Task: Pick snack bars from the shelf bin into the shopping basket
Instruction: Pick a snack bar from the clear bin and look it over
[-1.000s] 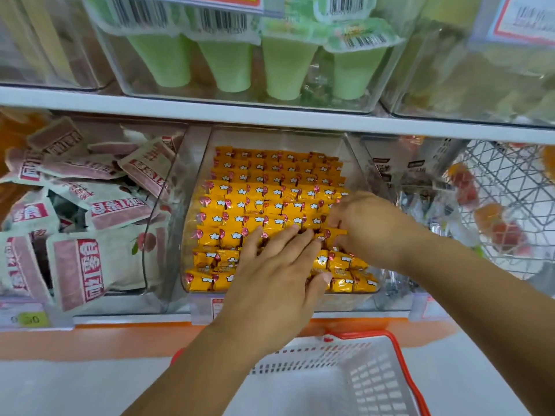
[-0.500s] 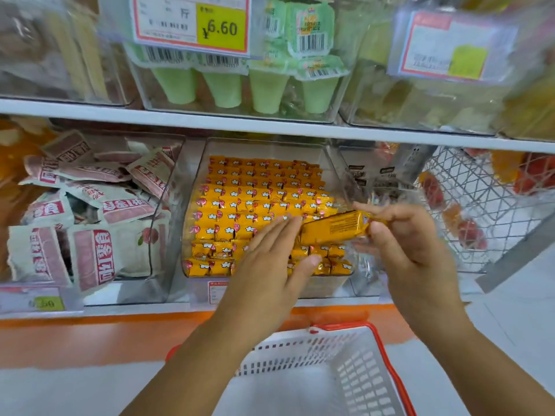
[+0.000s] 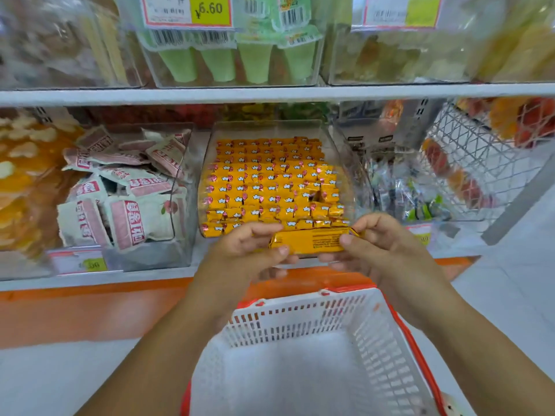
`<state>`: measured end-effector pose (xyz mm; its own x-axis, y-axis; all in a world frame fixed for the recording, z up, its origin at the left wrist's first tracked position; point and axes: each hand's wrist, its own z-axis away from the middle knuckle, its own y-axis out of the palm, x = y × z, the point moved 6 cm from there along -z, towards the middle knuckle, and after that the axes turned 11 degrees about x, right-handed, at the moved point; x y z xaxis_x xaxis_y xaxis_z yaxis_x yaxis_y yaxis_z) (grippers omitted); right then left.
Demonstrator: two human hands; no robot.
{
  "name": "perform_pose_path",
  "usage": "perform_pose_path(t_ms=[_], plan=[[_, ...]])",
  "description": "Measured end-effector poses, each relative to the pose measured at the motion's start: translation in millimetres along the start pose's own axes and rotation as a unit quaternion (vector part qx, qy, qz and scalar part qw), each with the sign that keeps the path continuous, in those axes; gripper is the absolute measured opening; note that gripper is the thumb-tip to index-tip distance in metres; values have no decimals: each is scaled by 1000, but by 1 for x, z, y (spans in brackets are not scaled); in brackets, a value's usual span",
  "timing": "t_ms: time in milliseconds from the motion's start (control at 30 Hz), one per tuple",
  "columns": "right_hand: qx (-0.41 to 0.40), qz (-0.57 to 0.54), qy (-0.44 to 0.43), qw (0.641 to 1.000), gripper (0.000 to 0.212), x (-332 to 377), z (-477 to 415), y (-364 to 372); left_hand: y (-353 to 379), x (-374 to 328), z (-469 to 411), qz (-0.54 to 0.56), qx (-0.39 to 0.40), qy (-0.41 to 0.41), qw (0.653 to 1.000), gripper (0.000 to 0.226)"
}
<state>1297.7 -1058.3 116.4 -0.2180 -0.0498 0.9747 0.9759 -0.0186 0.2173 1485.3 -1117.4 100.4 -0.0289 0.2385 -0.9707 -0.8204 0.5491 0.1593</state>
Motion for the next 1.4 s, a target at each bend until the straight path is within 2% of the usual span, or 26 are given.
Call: perform_pose_path(t_ms=[67,167,233,400,567,667,700,800,867,1067,1167,1333,1400], plan=[[27,-27,21,999,37,-2,-3,3,-5,-4,4,43,10,-1,999,35],[54,-55,40,996,20,-1,-9,5,-11,-9,5,72,19,-4,997,32],[63,-67,42,995,16,-2,-12,5,-13,-12,4,74,24,-1,997,31],[77,-72,44,993,25,0,-19,5,-19,-15,1,28,45,18,998,31],[97,-93,44,990,31,5,-17,3,-19,-16,2,15,91,29,995,43],[81,-79,32,993,46,6,-17,2,-23,-19,2,-3,63,40,997,37],[67,-59,24,996,42,6,-17,2,-24,-20,2,-13,50,41,998,34],[31,-3,-11,999,14,7,-18,-2,-22,-19,2,-41,0,48,998,22],[19,13,-26,999,4,7,-18,-3,-21,-20,3,-56,-45,54,996,23],[2,6,-55,998,10,8,-17,0,-12,-31,7,-99,-113,132,980,27],[-15,31,-94,995,24,13,-14,0,-11,-36,10,-110,-118,155,975,22],[16,45,-88,995,5,11,-15,-3,-13,-31,6,-80,-98,133,983,17],[43,35,-74,996,16,10,-14,-2,-16,-29,4,-62,-87,113,988,15]])
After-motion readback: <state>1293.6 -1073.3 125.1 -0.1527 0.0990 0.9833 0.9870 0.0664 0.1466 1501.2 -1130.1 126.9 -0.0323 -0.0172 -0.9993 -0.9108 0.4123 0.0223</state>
